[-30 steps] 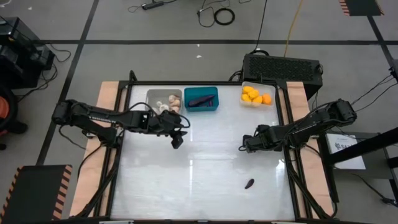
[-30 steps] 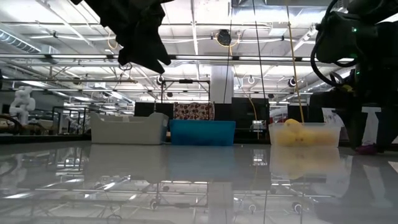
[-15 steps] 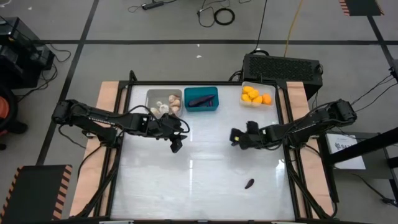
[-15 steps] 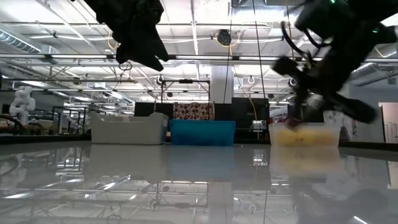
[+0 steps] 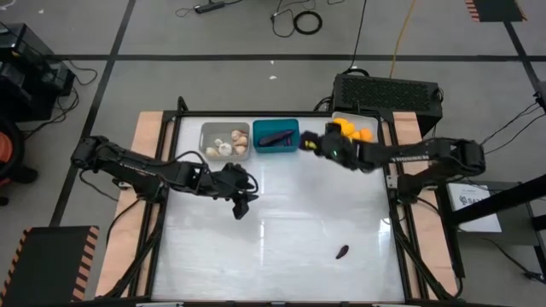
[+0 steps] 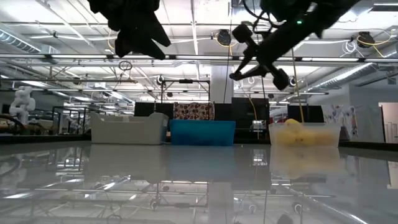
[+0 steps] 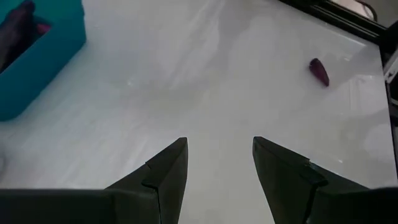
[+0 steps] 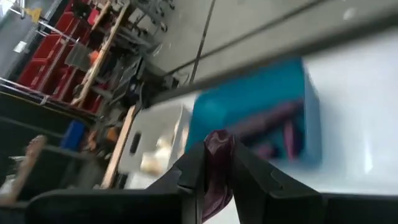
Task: Sort produce into baskets
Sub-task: Put the eggplant into the blue bin
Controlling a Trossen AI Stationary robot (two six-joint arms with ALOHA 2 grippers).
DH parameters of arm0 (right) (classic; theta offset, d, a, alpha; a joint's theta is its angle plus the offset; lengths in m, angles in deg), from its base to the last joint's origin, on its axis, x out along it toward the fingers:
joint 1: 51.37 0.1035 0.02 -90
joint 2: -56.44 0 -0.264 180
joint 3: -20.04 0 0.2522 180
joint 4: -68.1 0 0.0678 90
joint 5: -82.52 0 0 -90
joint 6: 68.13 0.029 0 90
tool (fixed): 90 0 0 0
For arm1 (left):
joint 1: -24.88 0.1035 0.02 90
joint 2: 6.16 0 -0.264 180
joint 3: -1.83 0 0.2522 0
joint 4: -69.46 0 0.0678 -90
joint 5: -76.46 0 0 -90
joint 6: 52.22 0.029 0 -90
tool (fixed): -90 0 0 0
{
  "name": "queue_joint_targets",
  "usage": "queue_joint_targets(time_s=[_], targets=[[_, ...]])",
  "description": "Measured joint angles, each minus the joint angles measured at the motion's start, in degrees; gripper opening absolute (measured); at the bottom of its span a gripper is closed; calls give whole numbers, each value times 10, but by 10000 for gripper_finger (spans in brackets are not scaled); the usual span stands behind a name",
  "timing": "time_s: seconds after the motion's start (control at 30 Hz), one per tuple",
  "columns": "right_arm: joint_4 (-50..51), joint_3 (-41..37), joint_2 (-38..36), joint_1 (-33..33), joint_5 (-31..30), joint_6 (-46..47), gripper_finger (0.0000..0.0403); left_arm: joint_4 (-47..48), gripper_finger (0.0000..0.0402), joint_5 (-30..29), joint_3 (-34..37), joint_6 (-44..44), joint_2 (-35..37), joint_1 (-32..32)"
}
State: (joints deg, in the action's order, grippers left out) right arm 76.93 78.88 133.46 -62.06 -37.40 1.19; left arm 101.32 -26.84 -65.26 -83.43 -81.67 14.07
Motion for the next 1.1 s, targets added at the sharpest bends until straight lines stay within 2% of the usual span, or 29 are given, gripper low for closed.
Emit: queue_joint_targets(time_s=[0.13, 0.3, 0.5, 0.73, 0.93, 1.0, 1.1], targets=[[-1, 67, 53, -38, 24, -83, 54, 0, 190, -6, 0, 0, 0, -15], [16, 157, 150, -77, 116, -183, 54, 0, 190, -14, 0, 0, 0, -33], [169, 286, 251, -104, 151, -185, 64, 3, 190, -21, 0, 1, 0, -57], [328, 401, 310, -115, 152, -244, 137, 7, 190, -31, 0, 1, 0, -70], [382, 420, 319, -130, 155, -237, 211, 2, 190, -40, 0, 1, 0, -72], [401, 420, 315, -134, 185, -248, 230, 2, 190, -44, 0, 1, 0, -72], [441, 420, 304, -133, 268, -259, 250, 0, 190, -55, 0, 1, 0, -72]])
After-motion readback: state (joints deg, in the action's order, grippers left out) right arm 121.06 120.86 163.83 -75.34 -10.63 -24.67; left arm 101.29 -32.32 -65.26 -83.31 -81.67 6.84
